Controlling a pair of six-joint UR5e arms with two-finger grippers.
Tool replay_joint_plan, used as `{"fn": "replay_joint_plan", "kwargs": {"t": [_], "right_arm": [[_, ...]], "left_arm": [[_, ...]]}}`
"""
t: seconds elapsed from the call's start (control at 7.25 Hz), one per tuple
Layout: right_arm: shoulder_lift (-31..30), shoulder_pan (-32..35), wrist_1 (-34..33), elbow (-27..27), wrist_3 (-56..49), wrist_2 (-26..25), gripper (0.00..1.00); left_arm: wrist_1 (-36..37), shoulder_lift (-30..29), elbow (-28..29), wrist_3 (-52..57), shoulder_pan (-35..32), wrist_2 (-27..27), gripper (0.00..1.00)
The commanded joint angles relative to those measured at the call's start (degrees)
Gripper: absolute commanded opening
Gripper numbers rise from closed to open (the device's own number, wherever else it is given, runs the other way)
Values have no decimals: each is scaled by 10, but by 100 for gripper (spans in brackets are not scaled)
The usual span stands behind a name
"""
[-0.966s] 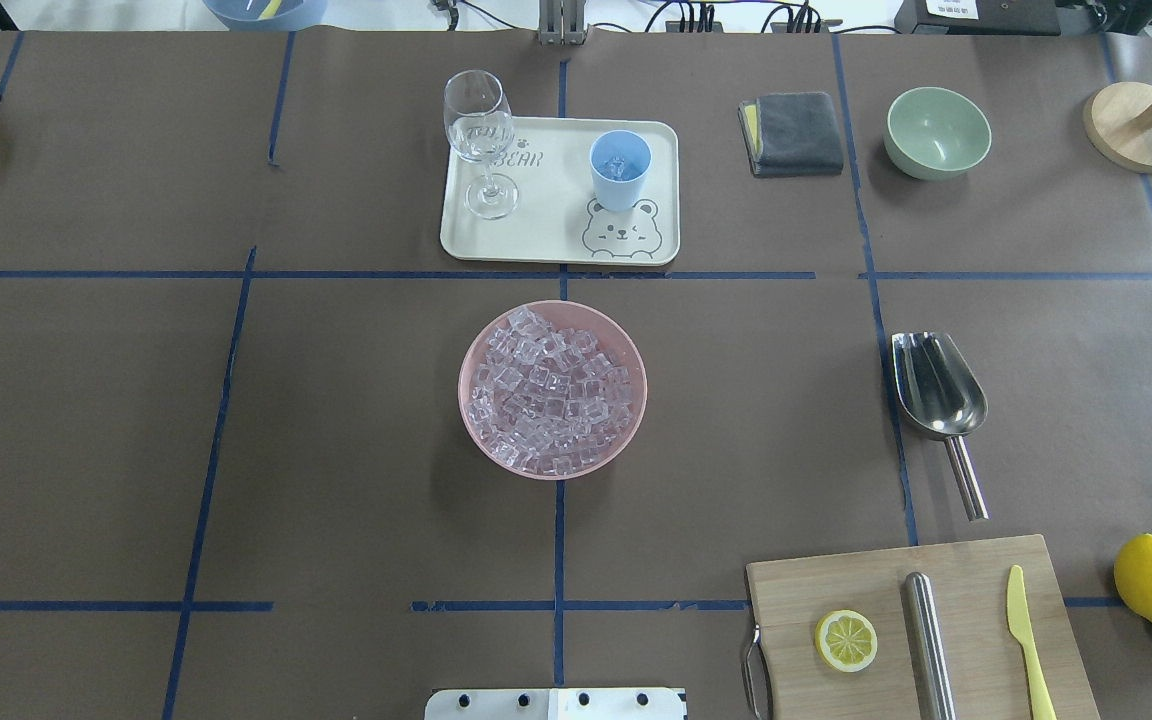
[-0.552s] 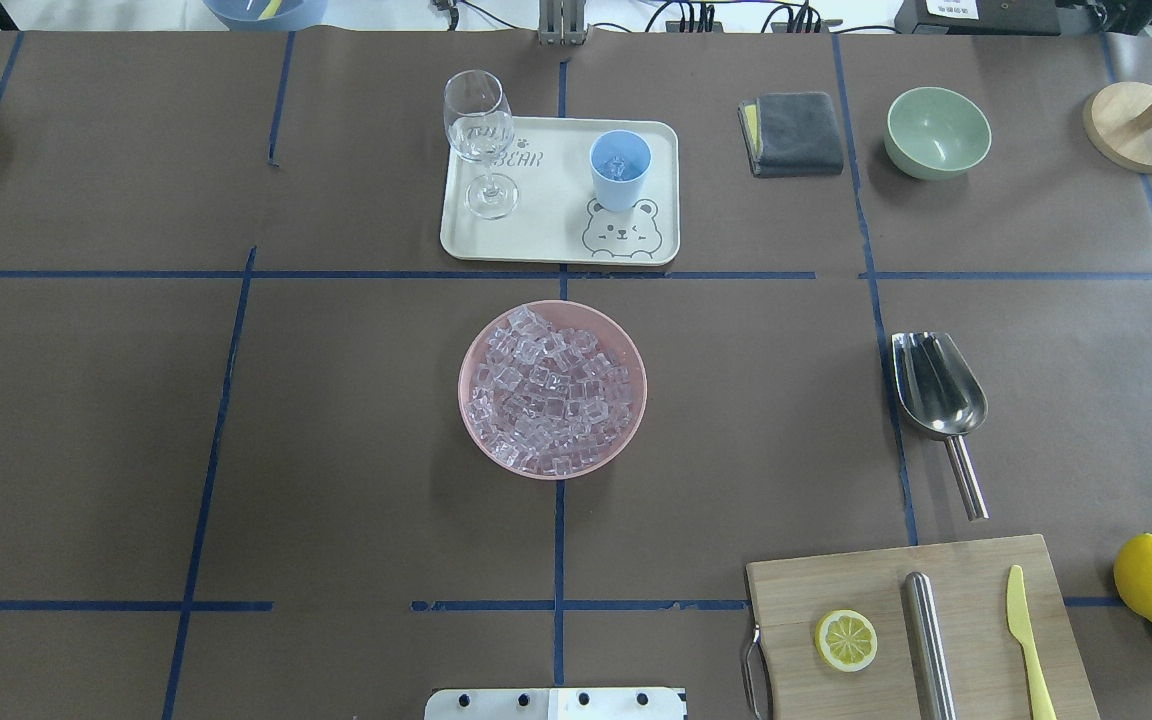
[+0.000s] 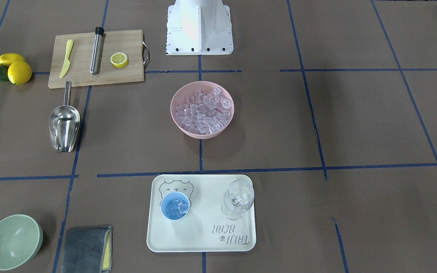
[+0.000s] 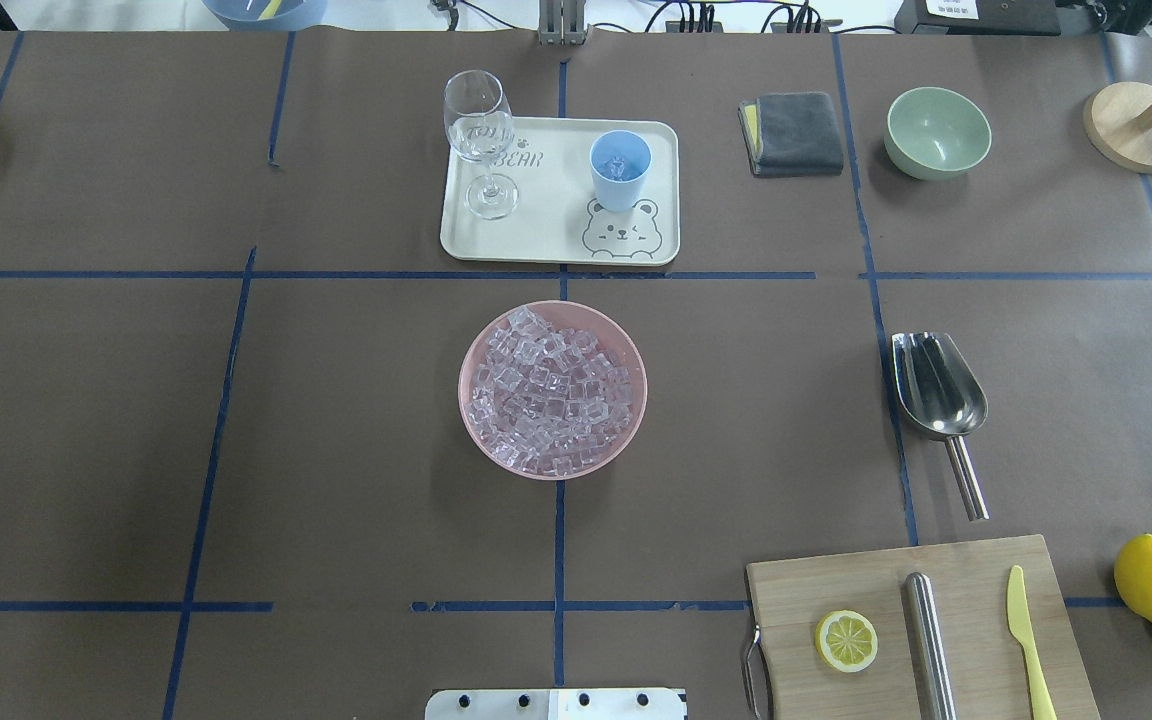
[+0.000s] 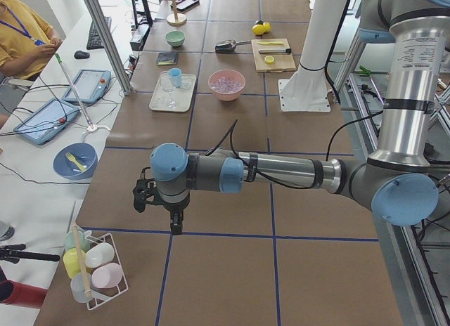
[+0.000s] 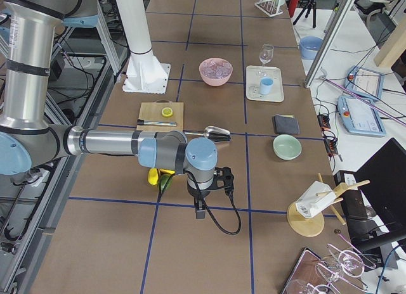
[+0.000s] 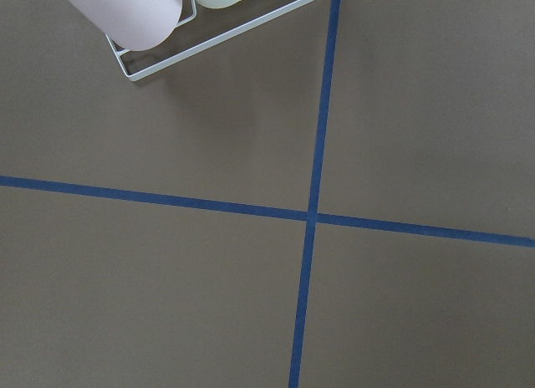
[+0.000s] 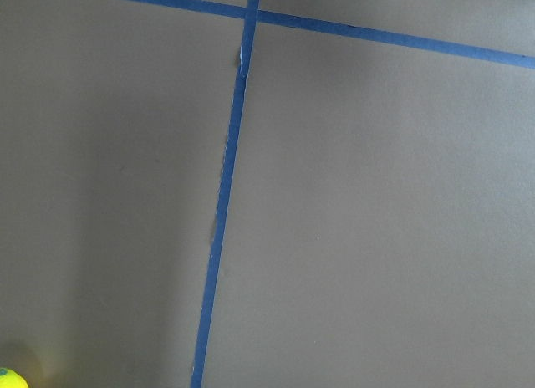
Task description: Put ice in cup with scoop
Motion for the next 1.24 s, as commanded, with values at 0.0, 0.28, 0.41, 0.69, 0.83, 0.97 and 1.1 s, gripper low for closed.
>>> {"fn": "replay_joint_plan", "kwargs": {"t": [0.0,0.28,0.41,0.69,0.83,0.97,1.1], "right_arm": [[2,-1,0,3,0,0,100],[2,-1,-1,4,2,3,100],[2,-1,0,4,2,3,100],[2,-1,0,1,2,3,100],[2,0,0,0,2,3,100],[2,0,0,0,2,3,100],[1,0,-1,0,2,3,100]], "left_arm": [[-3,-4,-9,0,1,3,100],[-1,-3,-25,0,3,7,100],[-2,-1,-19,0,4,7,100],[-3,3,-10,2,4,7,100],[3,3,-13,1,8,8,100],[-1,3,-9,1,16,9,100],[-17,14,-13,3,23,9,100]]}}
